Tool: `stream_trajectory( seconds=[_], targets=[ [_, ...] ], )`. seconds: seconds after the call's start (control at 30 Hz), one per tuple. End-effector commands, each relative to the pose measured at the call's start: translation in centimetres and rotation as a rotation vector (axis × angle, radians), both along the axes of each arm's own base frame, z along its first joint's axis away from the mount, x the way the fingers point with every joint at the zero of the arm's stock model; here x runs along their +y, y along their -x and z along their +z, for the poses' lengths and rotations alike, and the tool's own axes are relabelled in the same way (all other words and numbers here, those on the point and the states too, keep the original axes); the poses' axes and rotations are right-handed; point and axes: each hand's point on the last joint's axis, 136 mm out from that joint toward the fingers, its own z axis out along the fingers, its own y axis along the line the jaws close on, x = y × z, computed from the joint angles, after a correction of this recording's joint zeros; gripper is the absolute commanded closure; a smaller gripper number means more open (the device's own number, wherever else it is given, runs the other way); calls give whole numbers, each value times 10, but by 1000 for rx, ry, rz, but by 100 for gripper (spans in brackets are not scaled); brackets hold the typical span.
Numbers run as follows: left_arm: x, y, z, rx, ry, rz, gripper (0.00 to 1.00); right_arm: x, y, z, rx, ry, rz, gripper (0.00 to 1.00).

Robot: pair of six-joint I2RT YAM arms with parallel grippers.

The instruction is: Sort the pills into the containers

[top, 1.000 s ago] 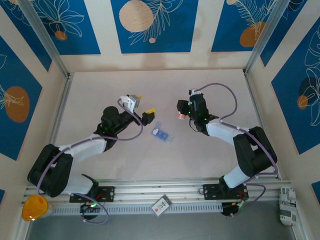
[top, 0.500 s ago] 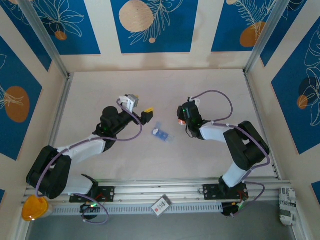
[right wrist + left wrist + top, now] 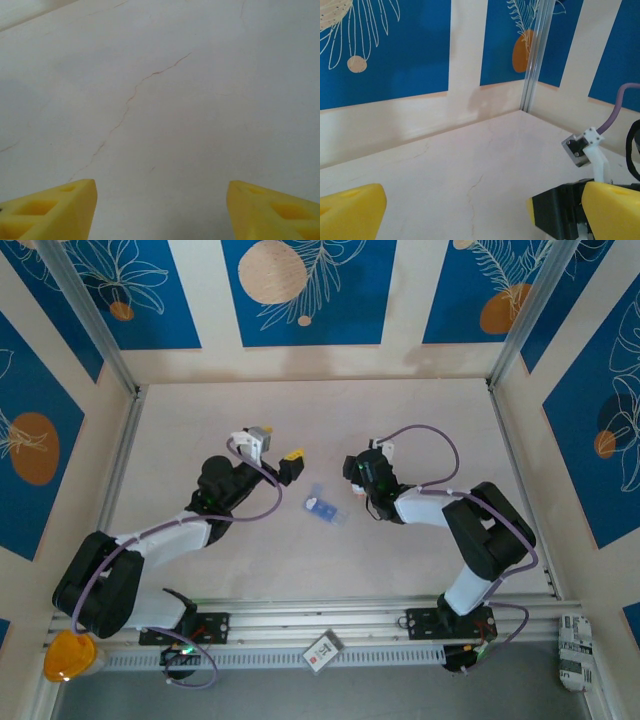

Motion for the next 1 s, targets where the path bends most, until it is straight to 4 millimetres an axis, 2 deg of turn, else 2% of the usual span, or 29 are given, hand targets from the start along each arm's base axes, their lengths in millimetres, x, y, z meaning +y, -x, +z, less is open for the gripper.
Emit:
stream_trajectory(
  seconds=[0.0, 0.2, 0.3, 0.4, 0.5, 0.63, 0.73, 0.83, 0.97],
  targets=[
    [-2, -1, 10, -6, 39, -24, 0, -3, 4, 19, -32, -5, 9, 27],
    [-7, -1, 14, -41, -7, -49, 0, 4, 17, 68, -36, -81, 116, 24],
    [-5, -6, 14, -41, -25, -25, 0, 14, 35, 90, 11, -157, 221, 24],
    [-3, -10, 14, -40, -53, -6, 0, 30, 58, 100, 101, -226, 349, 24],
    [5, -21, 15, -32, -62, 65, 0, 49, 85, 99, 198, -278, 471, 24],
    [28, -43, 9, 62, -85, 239, 0, 69, 125, 84, 300, -308, 604, 25],
    [38, -45, 10, 90, -77, 283, 0, 83, 150, 71, 358, -322, 681, 25],
    [38, -42, 12, 69, -70, 241, 0, 95, 168, 55, 409, -310, 729, 25],
    [37, -47, 7, 117, -97, 237, 0, 108, 183, 37, 463, -306, 759, 26]
  ],
)
